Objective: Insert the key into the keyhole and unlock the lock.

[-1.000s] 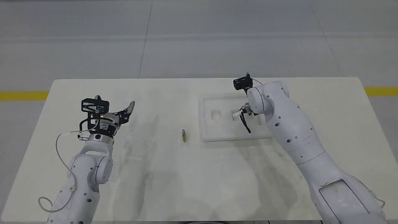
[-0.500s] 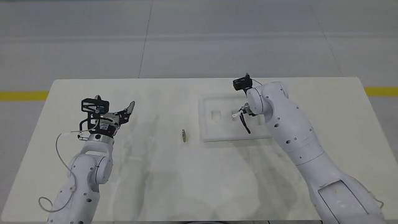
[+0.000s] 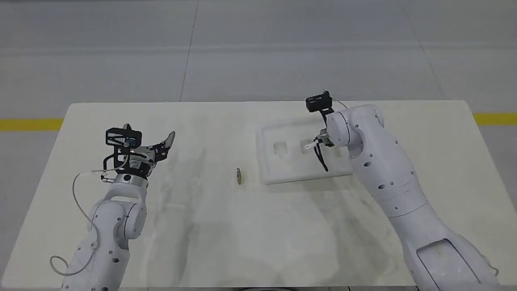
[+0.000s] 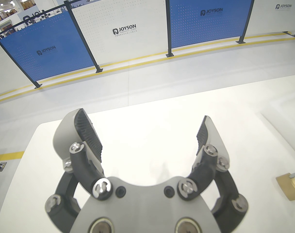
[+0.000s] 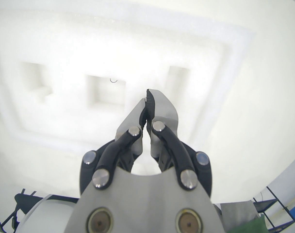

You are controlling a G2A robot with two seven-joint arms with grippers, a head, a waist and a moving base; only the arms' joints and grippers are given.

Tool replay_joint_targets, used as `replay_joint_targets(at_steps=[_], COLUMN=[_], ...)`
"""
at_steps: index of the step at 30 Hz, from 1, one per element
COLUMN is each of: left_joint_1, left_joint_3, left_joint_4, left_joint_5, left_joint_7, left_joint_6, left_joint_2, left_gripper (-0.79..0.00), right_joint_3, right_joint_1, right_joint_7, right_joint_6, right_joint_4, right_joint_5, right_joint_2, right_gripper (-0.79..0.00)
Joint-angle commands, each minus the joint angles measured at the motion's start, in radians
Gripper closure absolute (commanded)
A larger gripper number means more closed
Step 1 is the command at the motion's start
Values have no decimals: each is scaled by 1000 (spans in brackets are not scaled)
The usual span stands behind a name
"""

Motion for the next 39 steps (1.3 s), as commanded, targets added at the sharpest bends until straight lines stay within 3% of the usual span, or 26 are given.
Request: replay_joint_targets(at_steps=[1,15,24,32,39], left_joint_1=[0,0,-6,-45,-102], left_joint_3=[0,0,-3,27,110], left_joint_4=[0,0,-1,-37,-62], left_joint_5=[0,0,-6,-5,60], left_joint_7=[0,0,0,-26,-81], left_joint_6=[0,0,-6,-83,-228], left_joint_2=[0,0,-1,-3,-1], left_gripper=[-785,-785,-785,-785,-785], right_joint_3=[5,48,84,108,120], right_joint_1=[-4,-12,-38,-62,-72], right_joint_7=[-4,-13,-57,-89,-93], right_joint_6=[-2,-8,12,8,9], right_joint_4=[-8,-83,-53,-22,-28], right_joint_5=[-4,22,87,111,123], right_joint_2=[1,2,0,3,6], right_gripper=[0,0,0,0,0])
